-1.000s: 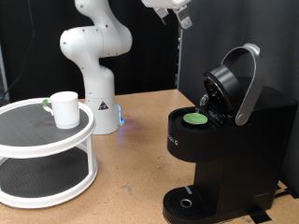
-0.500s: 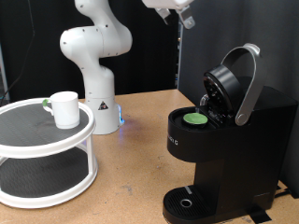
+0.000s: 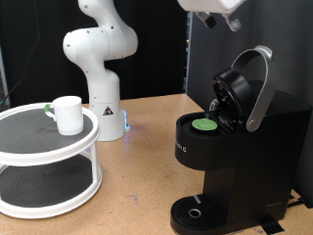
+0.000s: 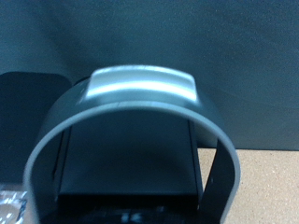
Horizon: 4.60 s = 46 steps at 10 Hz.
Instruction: Make a cup of coffee with the keurig machine
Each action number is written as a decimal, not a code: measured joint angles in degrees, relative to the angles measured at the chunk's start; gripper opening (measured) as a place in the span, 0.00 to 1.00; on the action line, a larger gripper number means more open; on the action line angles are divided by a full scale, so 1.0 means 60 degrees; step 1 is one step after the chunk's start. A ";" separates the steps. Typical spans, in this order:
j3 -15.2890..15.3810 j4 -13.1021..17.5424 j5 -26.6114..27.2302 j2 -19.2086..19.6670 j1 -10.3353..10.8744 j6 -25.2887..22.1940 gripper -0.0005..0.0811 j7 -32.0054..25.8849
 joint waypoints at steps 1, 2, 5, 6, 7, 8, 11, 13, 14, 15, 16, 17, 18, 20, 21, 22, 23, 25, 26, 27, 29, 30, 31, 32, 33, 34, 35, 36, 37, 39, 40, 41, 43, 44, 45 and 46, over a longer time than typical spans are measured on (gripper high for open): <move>0.0199 0.0002 0.0000 0.0096 0.0053 0.0207 0.99 0.0158; 0.0361 0.0002 0.0000 0.0208 0.0090 0.0358 0.99 0.0277; 0.0676 0.0030 0.0158 0.0432 0.0162 0.0771 0.99 0.0526; 0.0775 0.0050 0.0230 0.0489 0.0194 0.0877 0.99 0.0568; 0.0888 0.0072 0.0241 0.0527 0.0225 0.1024 0.99 0.0659; 0.1012 0.0086 0.0251 0.0571 0.0257 0.1194 0.99 0.0719; 0.1350 0.0140 0.0252 0.0740 0.0320 0.1524 0.99 0.0896; 0.1491 0.0141 0.0252 0.0792 0.0339 0.1536 0.65 0.0929; 0.1542 0.0141 0.0255 0.0825 0.0343 0.1540 0.65 0.0929; 0.1588 0.0141 0.0264 0.0860 0.0344 0.1558 0.49 0.0929; 0.1630 0.0141 0.0269 0.0894 0.0346 0.1587 0.49 0.0929; 0.1679 0.0141 0.0275 0.0923 0.0346 0.1618 0.24 0.0930; 0.1727 0.0141 0.0297 0.0949 0.0347 0.1677 0.09 0.0930; 0.1797 0.0141 0.0362 0.0979 0.0348 0.1768 0.03 0.0930; 0.1826 0.0139 0.0363 0.1001 0.0348 0.1800 0.01 0.0930; 0.1838 0.0134 0.0363 0.1036 0.0348 0.1810 0.01 0.0930; 0.1839 0.0127 0.0363 0.1103 0.0348 0.1843 0.01 0.0930; 0.1839 0.0074 0.0288 0.1299 0.0346 0.1960 0.01 0.0930; 0.1843 0.0083 0.0291 0.1375 0.0347 0.1999 0.01 0.0929; 0.1843 0.0090 0.0306 0.1382 0.0346 0.2000 0.01 0.0917; 0.1804 0.0088 0.0415 0.1372 0.0329 0.1971 0.01 0.0769; 0.1771 0.0088 0.0485 0.1356 0.0304 0.1911 0.01 0.0642; 0.1705 0.0088 0.0508 0.1324 0.0294 0.1821 0.01 0.0557; 0.1644 0.0085 0.0508 0.1266 0.0266 0.1760 0.01 0.0479; 0.1571 0.0079 0.0507 0.1183 0.0235 0.1673 0.01 0.0402; 0.1506 0.0079 0.0504 0.1105 0.0182 0.1520 0.01 0.0369; 0.1428 0.0078 0.0480 0.1042 0.0143 0.1408 0.01 0.0363; 0.1376 0.0078 0.0434 0.0997 0.0102 0.1324 0.01 0.0363; 0.1337 0.0081 0.0384 0.0969 0.0062 0.1229 0.01 0.0363; 0.1293 0.0104 0.0178 0.0937 -0.0044 0.1051 0.01 0.0374; 0.1289 0.0154 -0.0037 0.0934 -0.0107 0.0934 0.01 0.0457; 0.1286 0.0211 -0.0317 0.0932 -0.0167 0.0823 0.01 0.0617; 0.1278 0.0262 -0.0726 0.0916 -0.0292 0.0706 0.01 0.0828; 0.1266 0.0263 -0.0874 0.0901 -0.0366 0.0652 0.01 0.0847; 0.1232 0.0260 -0.1026 0.0893 -0.0431 0.0609 0.01 0.0848; 0.1186 0.0248 -0.1169 0.0883 -0.0500 0.0536 0.01 0.0848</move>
